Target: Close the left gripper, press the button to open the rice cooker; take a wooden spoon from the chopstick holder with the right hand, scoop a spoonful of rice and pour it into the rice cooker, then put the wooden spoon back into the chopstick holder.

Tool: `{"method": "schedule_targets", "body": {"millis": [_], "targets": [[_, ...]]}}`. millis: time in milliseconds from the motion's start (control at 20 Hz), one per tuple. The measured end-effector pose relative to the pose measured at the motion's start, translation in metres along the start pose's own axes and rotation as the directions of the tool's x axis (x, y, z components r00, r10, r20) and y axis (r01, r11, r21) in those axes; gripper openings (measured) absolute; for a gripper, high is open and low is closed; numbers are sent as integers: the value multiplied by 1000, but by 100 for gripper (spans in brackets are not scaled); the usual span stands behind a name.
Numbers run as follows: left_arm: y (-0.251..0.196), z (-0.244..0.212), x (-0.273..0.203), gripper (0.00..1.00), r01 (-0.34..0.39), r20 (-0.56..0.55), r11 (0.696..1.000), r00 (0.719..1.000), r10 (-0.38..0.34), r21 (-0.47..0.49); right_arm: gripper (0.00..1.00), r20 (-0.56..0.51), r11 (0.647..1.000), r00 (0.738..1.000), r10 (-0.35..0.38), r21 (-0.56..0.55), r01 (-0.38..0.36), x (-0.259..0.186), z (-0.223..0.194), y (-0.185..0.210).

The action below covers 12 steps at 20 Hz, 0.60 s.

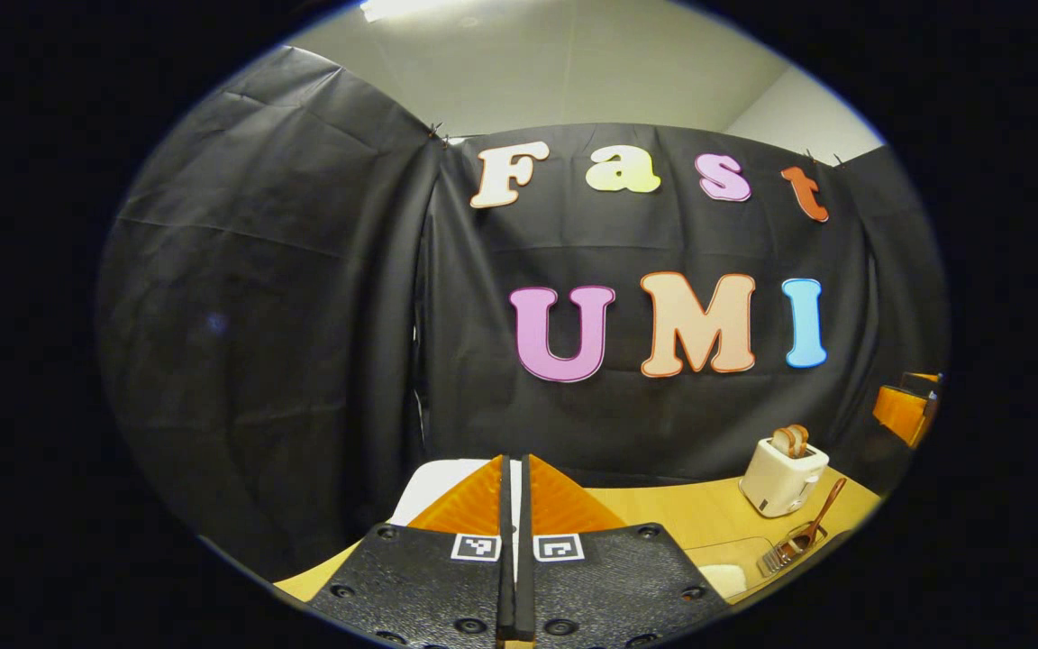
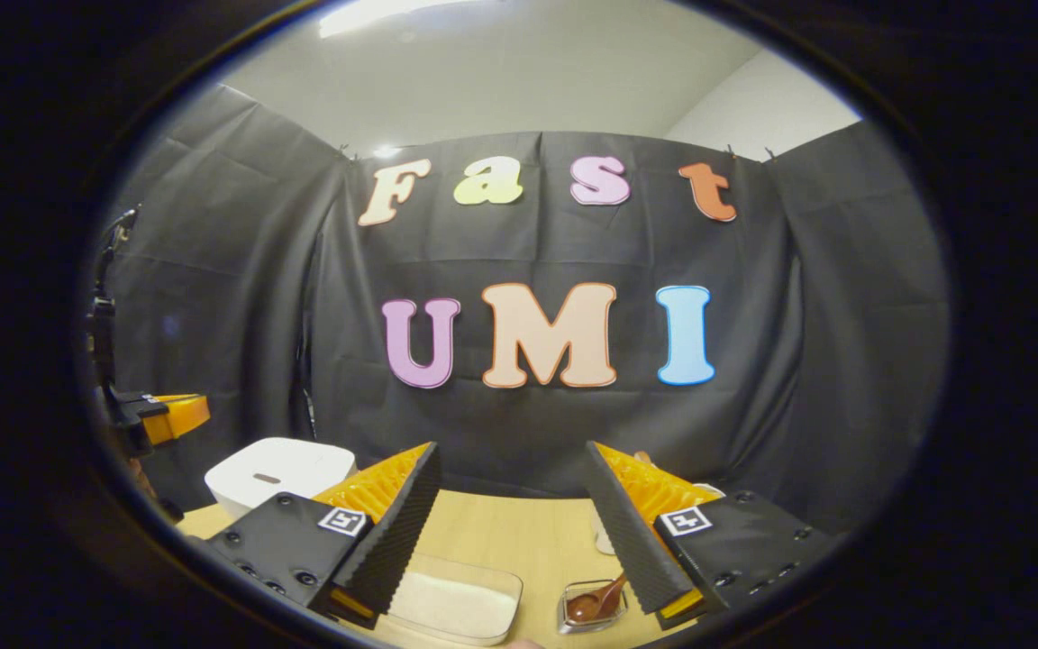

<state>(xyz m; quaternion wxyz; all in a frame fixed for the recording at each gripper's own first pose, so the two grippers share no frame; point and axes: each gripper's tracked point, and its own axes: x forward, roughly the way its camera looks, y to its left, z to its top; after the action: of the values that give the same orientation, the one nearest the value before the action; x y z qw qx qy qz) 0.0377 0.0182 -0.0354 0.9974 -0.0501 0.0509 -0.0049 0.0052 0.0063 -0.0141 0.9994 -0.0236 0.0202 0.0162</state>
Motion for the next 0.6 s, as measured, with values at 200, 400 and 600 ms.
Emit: {"method": "schedule_targets", "body": {"millis": [200,400,600], "targets": [[15,-20,19,0,-11,-40,1000,999,10,-18,98,-3,1000,1000,-25,-11,25,-3,0,-7],[24,-41,35,0,0,-85,999,996,-3,-34,98,-7,998,999,-54,-20,54,-7,-1,-13],[25,-63,51,0,24,-135,998,990,-31,-55,97,-14,997,997,-71,-31,71,-10,-2,-14]]}}
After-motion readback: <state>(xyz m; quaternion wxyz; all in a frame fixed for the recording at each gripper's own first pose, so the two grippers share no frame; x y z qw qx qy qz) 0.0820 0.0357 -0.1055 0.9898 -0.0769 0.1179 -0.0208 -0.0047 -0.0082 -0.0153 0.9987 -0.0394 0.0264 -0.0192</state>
